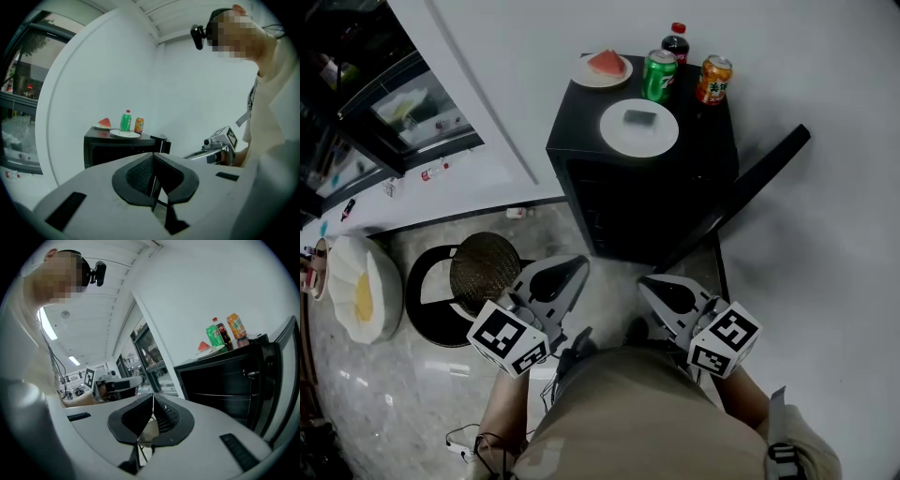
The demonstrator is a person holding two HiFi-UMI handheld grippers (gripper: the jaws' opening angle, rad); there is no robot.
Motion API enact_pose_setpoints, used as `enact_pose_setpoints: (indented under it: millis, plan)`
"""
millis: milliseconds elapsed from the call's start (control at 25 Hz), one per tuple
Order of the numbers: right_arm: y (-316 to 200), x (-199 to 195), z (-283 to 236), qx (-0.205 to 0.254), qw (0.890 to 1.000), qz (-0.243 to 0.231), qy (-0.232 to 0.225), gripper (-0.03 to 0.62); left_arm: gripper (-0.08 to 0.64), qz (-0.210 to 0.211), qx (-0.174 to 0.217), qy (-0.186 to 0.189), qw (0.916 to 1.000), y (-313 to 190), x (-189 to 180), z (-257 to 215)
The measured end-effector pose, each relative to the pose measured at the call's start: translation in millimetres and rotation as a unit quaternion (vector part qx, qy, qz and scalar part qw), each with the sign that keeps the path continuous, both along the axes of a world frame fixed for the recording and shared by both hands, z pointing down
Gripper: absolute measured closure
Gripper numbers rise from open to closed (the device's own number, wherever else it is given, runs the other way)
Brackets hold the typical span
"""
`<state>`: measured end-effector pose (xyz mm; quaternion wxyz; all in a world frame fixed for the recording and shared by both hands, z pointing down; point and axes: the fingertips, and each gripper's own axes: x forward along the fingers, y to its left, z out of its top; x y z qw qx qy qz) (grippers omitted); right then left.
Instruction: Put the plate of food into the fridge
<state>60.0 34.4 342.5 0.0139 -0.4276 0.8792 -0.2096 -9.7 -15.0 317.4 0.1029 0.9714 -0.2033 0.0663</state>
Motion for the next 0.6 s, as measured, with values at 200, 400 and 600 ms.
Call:
enact_pose_setpoints:
  millis: [200,400,600]
  plan:
    - [0.6,34.6,2.0,0.004,1.0,-0.004,-0.005,0.569,0.548,-0.015,0.023,-0.024,0.9993,-7.6,29.2,-1.0]
    - [-0.6,61.3,2.2,0.011,1.0,-0.003,-0.006,0.569,0.548,-0.019,0.044,-0.05,0.9976,-12.4,53.0,-2.6]
    - [-2.5,74.2,2.2,0.016,1.0,-0.001,-0.012,0.569,0.548,-0.012,0.053,-0.064,0.9965,-12.3,67.9,-1.9]
